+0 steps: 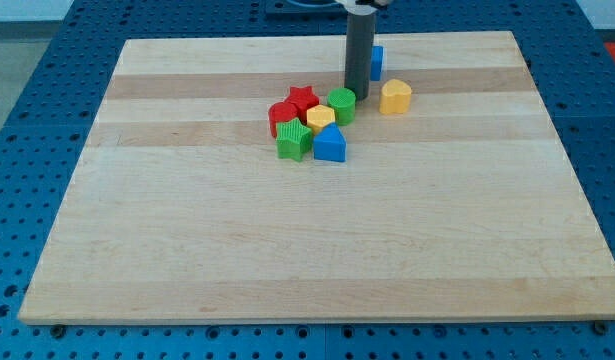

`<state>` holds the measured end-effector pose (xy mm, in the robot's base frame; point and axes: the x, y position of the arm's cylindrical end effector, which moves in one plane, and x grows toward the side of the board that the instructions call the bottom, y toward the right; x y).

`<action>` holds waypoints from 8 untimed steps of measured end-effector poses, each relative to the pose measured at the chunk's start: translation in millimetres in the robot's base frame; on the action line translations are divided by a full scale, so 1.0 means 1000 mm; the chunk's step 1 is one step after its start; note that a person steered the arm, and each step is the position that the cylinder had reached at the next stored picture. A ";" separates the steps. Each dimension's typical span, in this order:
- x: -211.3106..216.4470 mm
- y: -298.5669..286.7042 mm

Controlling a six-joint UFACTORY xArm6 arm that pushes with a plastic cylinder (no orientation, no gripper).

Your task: Place the green circle at the right of the red star

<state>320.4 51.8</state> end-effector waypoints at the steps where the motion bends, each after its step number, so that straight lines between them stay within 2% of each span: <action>1: 0.002 0.013; 4: 0.030 0.022; 8: 0.030 0.005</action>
